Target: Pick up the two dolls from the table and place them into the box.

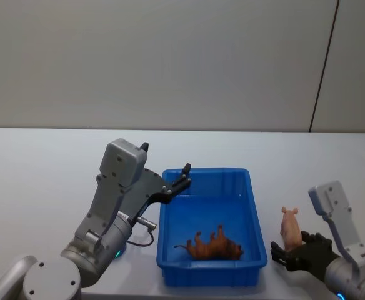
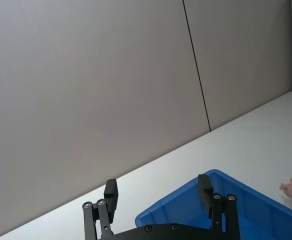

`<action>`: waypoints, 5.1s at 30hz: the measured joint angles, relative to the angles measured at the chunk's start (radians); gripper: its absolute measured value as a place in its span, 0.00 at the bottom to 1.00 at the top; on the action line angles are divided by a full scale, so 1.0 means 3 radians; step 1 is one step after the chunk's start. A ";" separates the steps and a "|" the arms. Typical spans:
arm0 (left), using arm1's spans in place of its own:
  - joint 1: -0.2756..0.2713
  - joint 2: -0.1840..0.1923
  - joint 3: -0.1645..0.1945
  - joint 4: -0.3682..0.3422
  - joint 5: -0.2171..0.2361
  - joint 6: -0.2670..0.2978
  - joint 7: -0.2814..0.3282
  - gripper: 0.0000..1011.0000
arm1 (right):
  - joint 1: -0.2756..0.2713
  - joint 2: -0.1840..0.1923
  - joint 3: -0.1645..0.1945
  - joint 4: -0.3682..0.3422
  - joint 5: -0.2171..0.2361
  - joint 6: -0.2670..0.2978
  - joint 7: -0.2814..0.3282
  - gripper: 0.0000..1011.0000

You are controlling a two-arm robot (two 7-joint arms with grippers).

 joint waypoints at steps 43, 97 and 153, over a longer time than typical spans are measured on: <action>0.0000 0.0000 0.0000 0.0000 0.0000 0.0000 0.0000 0.99 | 0.0123 -0.0110 -0.0020 -0.0392 0.0012 -0.0297 0.0349 0.36; 0.0037 0.0022 -0.0010 -0.0061 -0.0014 0.0098 0.0035 0.99 | 0.0294 0.0094 0.0171 -0.0090 -0.0059 -0.0701 0.0772 0.99; 0.0445 0.0460 -0.0280 0.0077 -0.0684 0.0898 -0.0210 0.99 | 0.0283 0.0155 0.0219 -0.0062 -0.0047 -0.0804 0.0802 0.99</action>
